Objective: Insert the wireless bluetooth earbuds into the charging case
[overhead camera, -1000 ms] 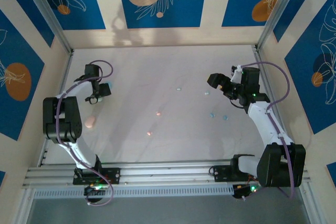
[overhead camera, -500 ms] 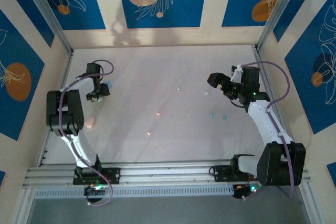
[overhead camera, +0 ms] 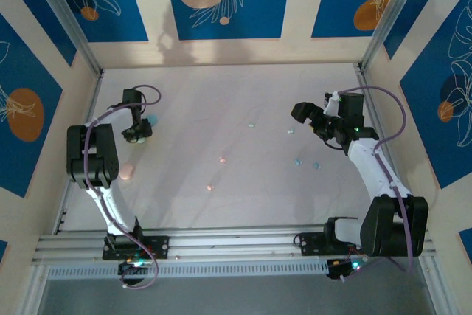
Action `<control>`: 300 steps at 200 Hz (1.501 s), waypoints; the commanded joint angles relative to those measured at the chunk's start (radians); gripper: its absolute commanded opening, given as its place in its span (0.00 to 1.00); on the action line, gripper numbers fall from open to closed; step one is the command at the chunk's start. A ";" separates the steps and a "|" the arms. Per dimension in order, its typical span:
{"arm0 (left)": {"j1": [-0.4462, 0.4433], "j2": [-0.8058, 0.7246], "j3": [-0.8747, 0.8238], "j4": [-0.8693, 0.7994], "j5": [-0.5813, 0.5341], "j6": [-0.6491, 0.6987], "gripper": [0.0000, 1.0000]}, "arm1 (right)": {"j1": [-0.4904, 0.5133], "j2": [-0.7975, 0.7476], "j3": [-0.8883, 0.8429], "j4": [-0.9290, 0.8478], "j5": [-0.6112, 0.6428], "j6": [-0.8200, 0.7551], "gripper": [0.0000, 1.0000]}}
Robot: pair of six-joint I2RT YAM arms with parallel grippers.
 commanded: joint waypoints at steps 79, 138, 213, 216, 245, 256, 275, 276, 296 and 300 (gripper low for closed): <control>-0.283 -0.131 -0.087 0.018 0.299 0.123 0.38 | -0.007 0.038 0.027 0.016 -0.064 0.039 0.97; -0.533 0.069 0.157 -0.118 0.259 0.306 0.37 | -0.018 0.028 0.027 -0.019 -0.057 0.007 0.98; -0.675 0.208 0.329 -0.226 0.275 0.442 0.43 | -0.036 0.027 0.020 -0.028 -0.063 0.002 0.98; -0.675 0.209 0.334 -0.230 0.282 0.442 0.43 | -0.036 0.027 0.021 -0.028 -0.062 0.002 0.98; -0.672 0.190 0.354 -0.240 0.329 0.418 0.57 | -0.037 0.025 0.014 -0.022 -0.065 0.006 0.98; -0.664 0.176 0.354 -0.232 0.350 0.398 0.59 | -0.038 0.027 0.012 -0.021 -0.064 0.006 0.98; -0.645 0.157 0.363 -0.231 0.381 0.361 0.62 | -0.039 0.027 0.012 -0.022 -0.064 0.003 0.98; -0.643 0.156 0.363 -0.231 0.382 0.360 0.62 | -0.039 0.026 0.012 -0.022 -0.064 0.003 0.98; -0.624 0.155 0.387 -0.260 0.385 0.326 0.62 | -0.040 0.028 0.011 -0.022 -0.066 0.004 0.98; -0.623 0.156 0.395 -0.271 0.385 0.320 0.62 | -0.039 0.029 0.012 -0.020 -0.066 0.004 0.98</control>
